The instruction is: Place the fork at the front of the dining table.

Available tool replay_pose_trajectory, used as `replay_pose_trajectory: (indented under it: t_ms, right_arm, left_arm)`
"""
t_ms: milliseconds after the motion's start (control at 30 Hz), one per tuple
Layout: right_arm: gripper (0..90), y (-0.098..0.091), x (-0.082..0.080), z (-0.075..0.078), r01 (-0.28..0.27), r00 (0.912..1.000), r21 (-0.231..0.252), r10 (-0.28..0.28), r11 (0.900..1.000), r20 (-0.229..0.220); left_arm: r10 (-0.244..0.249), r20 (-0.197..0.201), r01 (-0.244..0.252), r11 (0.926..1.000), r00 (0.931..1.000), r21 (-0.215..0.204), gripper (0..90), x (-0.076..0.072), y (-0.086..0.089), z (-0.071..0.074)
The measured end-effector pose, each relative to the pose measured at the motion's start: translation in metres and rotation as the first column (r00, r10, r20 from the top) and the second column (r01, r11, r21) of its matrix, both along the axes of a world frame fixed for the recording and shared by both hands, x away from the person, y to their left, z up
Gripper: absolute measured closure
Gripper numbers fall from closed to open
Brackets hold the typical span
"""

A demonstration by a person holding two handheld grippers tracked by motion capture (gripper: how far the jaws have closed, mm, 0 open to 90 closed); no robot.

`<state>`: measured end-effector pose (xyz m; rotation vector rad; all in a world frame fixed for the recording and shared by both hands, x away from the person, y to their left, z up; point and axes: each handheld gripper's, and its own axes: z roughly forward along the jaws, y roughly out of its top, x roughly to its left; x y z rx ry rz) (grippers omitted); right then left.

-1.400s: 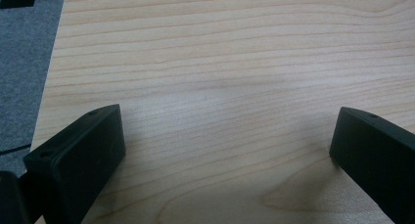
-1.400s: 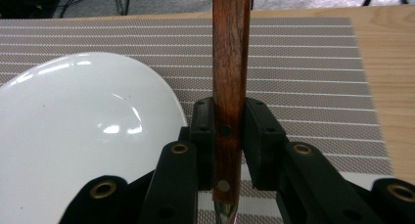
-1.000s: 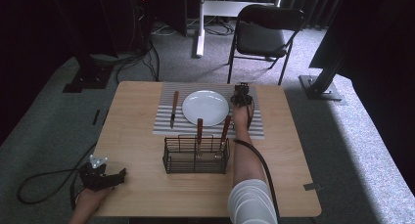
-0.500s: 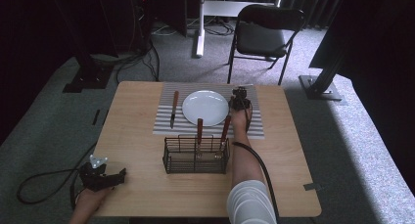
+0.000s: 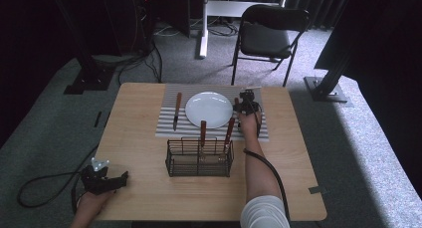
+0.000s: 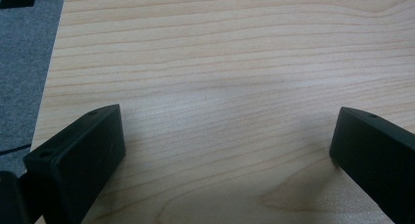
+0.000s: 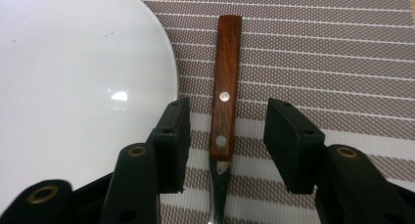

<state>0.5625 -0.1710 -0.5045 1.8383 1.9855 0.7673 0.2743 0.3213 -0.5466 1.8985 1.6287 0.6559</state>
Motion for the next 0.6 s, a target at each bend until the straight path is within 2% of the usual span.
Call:
replay_pose_trajectory:
  t_ms: [67,100,167,200,267,300,367,400,433,533,600]
  right_arm:
    - [45.1,-0.002,-0.004,0.002,-0.011,0.9999,0.014,0.011,0.9998,0.006]
    - [45.1,-0.003,-0.005,0.004,-0.016,0.9998,0.016,0.015,0.9998,0.012]
    - [39.6,-0.004,-0.010,0.007,-0.014,0.9995,0.007,0.013,0.9999,0.027]
    - [37.5,-0.005,-0.011,0.008,-0.014,0.9994,0.015,0.013,0.9998,0.033]
    - [26.7,-0.008,-0.015,0.009,-0.027,0.9989,0.052,0.025,0.9983,0.040]
    - [26.5,-0.009,-0.017,0.009,-0.033,0.9986,0.063,0.030,0.9975,0.044]
    - [20.2,-0.009,-0.020,0.008,-0.056,0.9972,0.052,0.053,0.9971,0.053]
    - [16.2,-0.009,-0.023,0.007,-0.070,0.9951,0.046,0.067,0.9965,0.073]
    - [15.3,-0.010,-0.026,0.006,-0.084,0.9921,0.057,0.078,0.9949,0.098]
    - [15.5,-0.013,-0.036,0.007,-0.100,0.9891,0.098,0.088,0.9901,0.118]
    - [15.5,-0.013,-0.043,0.006,-0.115,0.9875,0.082,0.105,0.9900,0.118]
  left_arm:
    - [0.000,0.000,0.000,1.0000,1.0000,0.000,0.0,0.000,0.000,0.000]
    - [0.000,0.000,0.000,1.0000,1.0000,0.000,0.0,0.000,0.000,0.000]
    - [0.000,0.000,0.000,1.0000,1.0000,0.000,0.0,0.000,0.000,0.000]
    - [0.000,0.000,0.000,1.0000,1.0000,0.000,0.0,0.000,0.000,0.000]
    - [0.000,0.000,0.000,1.0000,1.0000,0.000,0.0,0.000,0.000,0.000]
    - [0.000,0.000,0.000,1.0000,1.0000,0.000,0.0,0.000,0.000,0.000]
    - [0.000,0.000,0.000,1.0000,1.0000,0.000,0.0,0.000,0.000,0.000]
    - [0.000,0.000,0.000,1.0000,1.0000,0.000,0.0,0.000,0.000,0.000]
    - [0.000,0.000,0.000,1.0000,1.0000,0.000,0.0,0.000,0.000,0.000]
    - [0.000,0.000,0.000,1.0000,1.0000,0.000,0.0,0.000,0.000,0.000]
    - [0.000,0.000,0.000,1.0000,1.0000,0.000,0.0,0.000,0.000,0.000]
